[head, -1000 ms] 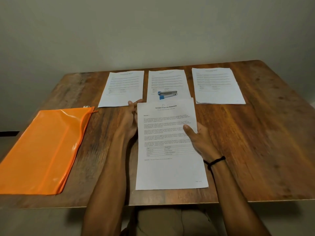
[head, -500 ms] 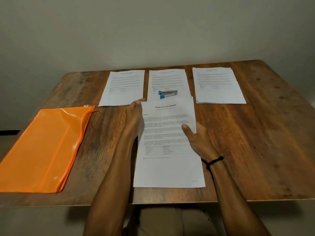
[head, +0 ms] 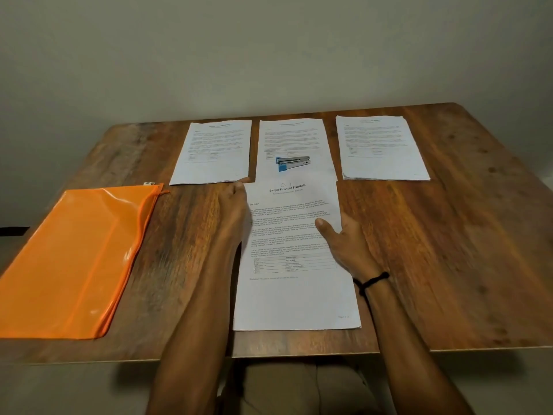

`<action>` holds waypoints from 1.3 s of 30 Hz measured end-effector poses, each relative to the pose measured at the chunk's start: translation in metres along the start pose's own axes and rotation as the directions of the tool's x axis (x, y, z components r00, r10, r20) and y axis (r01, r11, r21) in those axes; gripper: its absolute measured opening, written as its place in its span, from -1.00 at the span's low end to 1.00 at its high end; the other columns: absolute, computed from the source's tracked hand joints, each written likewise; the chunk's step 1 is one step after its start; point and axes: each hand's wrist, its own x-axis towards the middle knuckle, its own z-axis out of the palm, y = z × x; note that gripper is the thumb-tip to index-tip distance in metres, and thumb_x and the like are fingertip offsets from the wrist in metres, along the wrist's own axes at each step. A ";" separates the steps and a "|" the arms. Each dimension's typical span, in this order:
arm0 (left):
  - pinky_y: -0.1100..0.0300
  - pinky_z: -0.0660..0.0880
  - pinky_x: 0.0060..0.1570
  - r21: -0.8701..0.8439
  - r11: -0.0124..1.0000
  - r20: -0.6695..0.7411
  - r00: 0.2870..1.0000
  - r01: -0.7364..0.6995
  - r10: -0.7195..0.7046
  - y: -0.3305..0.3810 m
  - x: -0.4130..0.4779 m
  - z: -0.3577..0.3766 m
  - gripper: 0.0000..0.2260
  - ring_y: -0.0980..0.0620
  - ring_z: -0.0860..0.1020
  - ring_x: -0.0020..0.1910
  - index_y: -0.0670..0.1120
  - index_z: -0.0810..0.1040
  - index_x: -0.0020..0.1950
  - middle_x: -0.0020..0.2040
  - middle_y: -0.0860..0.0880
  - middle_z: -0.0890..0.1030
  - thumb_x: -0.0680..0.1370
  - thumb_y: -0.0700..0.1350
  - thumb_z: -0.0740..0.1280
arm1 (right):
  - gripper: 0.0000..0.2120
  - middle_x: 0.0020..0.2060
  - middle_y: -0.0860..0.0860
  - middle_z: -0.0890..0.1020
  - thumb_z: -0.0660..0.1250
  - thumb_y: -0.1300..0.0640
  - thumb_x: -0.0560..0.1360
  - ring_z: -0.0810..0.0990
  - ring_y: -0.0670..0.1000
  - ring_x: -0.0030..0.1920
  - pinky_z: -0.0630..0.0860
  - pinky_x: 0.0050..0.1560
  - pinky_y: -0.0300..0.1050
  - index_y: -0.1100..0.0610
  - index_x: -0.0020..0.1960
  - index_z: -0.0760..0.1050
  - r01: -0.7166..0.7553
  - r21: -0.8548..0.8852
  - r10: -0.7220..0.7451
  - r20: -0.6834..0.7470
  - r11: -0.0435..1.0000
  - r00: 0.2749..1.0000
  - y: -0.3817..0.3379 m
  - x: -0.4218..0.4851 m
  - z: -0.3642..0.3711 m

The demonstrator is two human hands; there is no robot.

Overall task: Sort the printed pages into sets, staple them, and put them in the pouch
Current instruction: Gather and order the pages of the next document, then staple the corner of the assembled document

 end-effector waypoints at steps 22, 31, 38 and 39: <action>0.35 0.49 -0.36 0.005 0.988 0.047 0.987 -0.153 0.153 -0.030 -0.008 0.001 -0.77 0.04 0.70 -0.17 -0.05 0.56 -0.05 -0.13 -0.05 0.69 0.70 -0.02 0.18 | -0.72 0.20 0.19 0.59 0.35 0.15 0.59 0.56 0.19 0.20 0.45 0.09 -0.09 0.22 0.26 0.51 -0.128 -0.864 -0.054 -0.176 0.487 0.983 -0.056 0.123 0.021; 0.32 0.47 -0.32 0.034 0.980 0.070 0.979 -0.194 0.191 -0.033 -0.006 0.000 -0.77 0.03 0.68 -0.18 -0.02 0.55 -0.04 -0.16 -0.03 0.68 0.70 0.00 0.17 | -0.66 0.23 0.17 0.57 0.39 0.06 0.56 0.52 0.20 0.23 0.31 0.41 0.17 0.16 0.30 0.50 0.171 -0.963 0.132 0.200 0.208 0.971 -0.016 0.236 0.048; 0.15 0.47 -0.28 -0.005 0.975 0.077 0.972 -0.221 0.221 -0.041 0.003 0.002 -0.76 0.01 0.64 -0.21 -0.04 0.57 -0.06 -0.19 -0.05 0.66 0.70 -0.04 0.17 | -0.74 0.13 0.14 0.61 0.34 0.14 0.60 0.66 0.07 0.01 0.62 0.06 0.01 0.21 0.24 0.44 0.017 -0.559 0.048 0.101 0.829 0.994 -0.032 0.210 0.035; 0.11 0.48 -0.25 -0.027 0.976 0.087 0.972 -0.217 0.218 -0.043 0.004 0.002 -0.76 0.01 0.63 -0.20 -0.07 0.59 -0.03 -0.16 -0.09 0.67 0.70 -0.05 0.18 | -0.71 0.11 0.14 0.63 0.37 0.15 0.59 0.68 0.05 -0.03 0.63 -0.01 -0.02 0.21 0.25 0.42 -0.008 -0.461 0.069 0.115 0.887 0.991 -0.037 0.201 0.035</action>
